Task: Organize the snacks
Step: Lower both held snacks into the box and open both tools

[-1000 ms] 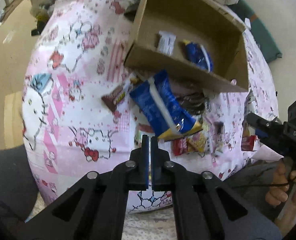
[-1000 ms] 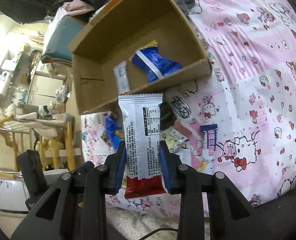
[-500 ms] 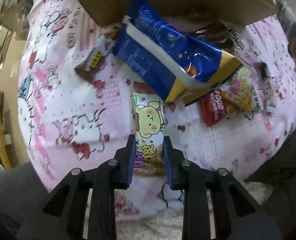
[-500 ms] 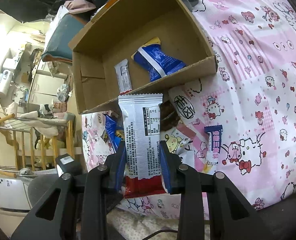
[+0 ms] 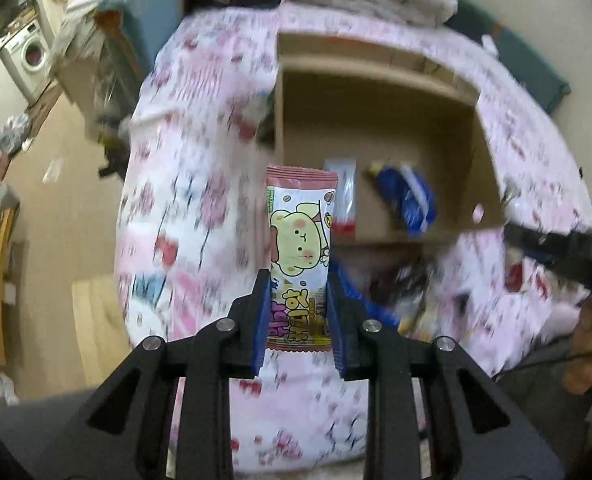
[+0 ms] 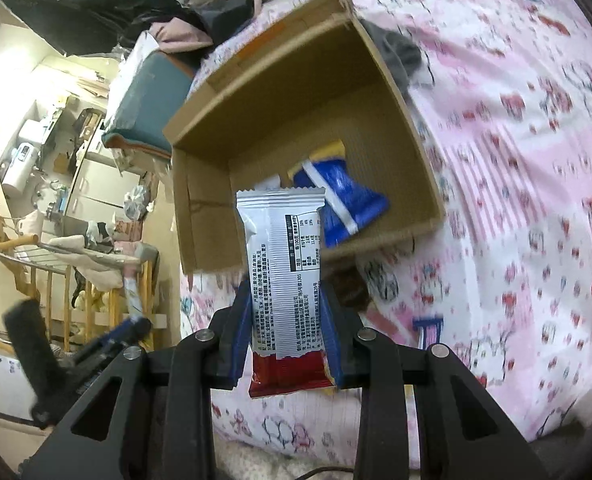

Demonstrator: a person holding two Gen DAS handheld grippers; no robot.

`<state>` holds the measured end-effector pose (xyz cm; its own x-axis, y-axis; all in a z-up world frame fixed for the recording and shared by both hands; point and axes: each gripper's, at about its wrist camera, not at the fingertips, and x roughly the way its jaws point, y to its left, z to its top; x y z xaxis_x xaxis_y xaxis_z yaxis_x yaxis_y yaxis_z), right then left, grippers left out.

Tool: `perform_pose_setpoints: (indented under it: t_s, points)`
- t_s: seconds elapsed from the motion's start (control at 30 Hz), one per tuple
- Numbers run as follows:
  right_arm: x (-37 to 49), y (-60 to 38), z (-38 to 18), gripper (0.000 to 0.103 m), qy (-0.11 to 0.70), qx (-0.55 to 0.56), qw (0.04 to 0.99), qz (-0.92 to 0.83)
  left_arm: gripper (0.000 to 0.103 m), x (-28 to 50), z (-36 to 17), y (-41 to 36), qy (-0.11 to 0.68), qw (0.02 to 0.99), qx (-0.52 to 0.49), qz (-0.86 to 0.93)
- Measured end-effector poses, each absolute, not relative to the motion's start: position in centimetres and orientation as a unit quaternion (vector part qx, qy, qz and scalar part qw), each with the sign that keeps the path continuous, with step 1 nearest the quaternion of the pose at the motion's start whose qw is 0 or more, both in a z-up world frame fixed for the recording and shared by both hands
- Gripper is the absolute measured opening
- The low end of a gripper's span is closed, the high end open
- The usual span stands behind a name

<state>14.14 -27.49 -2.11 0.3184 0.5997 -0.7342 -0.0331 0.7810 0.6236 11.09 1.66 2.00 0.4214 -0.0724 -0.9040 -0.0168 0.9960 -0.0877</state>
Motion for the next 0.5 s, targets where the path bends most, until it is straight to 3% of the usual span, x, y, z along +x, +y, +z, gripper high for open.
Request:
perform_pose_setpoints:
  t_s: [0.5]
  points:
    - [21.1, -26.6, -2.4, 0.033, 0.531, 0.236, 0.791, 0.191, 0.022, 18.6, 1.4, -2.1, 0.507, 0.86, -0.027, -0.037]
